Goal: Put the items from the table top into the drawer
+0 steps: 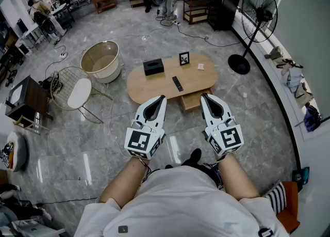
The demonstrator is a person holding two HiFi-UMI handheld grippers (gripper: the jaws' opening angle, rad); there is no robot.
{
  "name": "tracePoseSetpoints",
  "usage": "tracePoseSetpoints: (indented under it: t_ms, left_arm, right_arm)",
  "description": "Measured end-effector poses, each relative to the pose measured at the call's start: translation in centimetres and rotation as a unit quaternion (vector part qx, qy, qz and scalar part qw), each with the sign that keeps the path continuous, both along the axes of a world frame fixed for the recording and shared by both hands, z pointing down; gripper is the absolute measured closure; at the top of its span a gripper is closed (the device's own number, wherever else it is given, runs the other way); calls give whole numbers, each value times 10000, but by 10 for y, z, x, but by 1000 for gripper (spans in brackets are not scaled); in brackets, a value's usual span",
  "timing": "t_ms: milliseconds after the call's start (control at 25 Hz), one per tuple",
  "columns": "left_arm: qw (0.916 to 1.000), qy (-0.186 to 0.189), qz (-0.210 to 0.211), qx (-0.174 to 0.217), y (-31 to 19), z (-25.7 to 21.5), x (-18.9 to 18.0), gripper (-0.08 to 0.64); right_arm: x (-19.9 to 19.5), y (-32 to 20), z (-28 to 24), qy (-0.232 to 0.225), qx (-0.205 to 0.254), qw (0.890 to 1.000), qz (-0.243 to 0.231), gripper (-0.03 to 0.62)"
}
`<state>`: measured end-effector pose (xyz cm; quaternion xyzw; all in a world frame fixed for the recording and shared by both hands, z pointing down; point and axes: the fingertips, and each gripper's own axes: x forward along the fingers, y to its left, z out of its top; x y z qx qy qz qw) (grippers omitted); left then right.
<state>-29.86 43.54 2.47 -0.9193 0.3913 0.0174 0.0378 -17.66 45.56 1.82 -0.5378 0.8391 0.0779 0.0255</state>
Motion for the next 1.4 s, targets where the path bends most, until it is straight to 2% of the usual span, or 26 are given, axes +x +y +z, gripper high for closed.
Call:
tracePoseSetpoints:
  t_ms: [360,800,1000,1240,1400]
  left_arm:
    - [9999,-41,-27,-114,-32,12,36,551]
    - [9995,-83,-117,-274,-103,32,118,551]
    - [9992,-82,-219,-318,-133,37,149,551]
    - [9983,-123,-345,-459,-164,51,164,551]
    - [9981,-120,-343,-495,-193,58,165,551]
  right_arm:
    - [36,-32,10,-30,-129,9999,-60,565]
    - [120,-102,28,-64,-349,9992,-200,563]
    - [147,-131,36,24,-477,9981,-388,563]
    - [168,-167,49,50,-682,9964,-492,563]
    - [165,-199,56,49,-744,9955,-589,563]
